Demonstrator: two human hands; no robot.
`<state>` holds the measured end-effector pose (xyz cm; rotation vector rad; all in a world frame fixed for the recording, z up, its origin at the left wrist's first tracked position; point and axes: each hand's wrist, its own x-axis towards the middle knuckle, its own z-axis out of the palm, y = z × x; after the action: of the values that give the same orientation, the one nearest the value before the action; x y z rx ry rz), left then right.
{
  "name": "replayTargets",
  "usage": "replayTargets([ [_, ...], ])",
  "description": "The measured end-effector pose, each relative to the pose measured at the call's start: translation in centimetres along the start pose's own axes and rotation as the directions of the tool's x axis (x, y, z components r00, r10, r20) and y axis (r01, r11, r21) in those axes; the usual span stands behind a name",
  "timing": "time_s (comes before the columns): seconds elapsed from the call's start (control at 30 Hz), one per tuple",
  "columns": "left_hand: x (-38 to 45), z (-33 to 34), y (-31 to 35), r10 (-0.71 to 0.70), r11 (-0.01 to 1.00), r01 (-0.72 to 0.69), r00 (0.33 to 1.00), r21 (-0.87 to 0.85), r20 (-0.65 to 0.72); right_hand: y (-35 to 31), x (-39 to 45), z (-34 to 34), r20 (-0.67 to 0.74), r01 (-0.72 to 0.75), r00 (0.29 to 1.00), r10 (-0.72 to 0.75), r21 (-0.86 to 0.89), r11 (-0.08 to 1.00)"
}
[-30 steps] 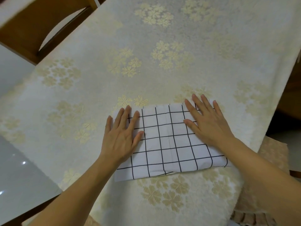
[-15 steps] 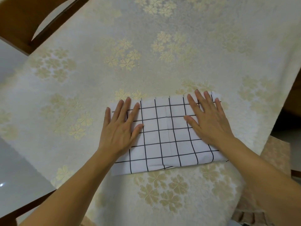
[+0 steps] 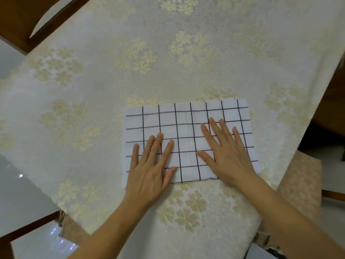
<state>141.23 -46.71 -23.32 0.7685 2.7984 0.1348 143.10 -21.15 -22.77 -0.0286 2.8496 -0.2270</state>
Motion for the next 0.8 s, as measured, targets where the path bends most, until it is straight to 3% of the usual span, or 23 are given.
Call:
replayTargets([
  [0.23,-0.4,0.1,-1.1,-0.02,0.998,0.019,0.999,0.057,0.027,1.3,1.0,0.5,-0.072,0.01,0.997,-0.014,-0.052,0.999],
  [0.8,-2.2,0.3,-0.7,-0.054,0.998,0.053,0.998,0.018,0.023,1.3,-2.1,1.1,-0.063,-0.049,0.997,0.048,-0.019,0.999],
])
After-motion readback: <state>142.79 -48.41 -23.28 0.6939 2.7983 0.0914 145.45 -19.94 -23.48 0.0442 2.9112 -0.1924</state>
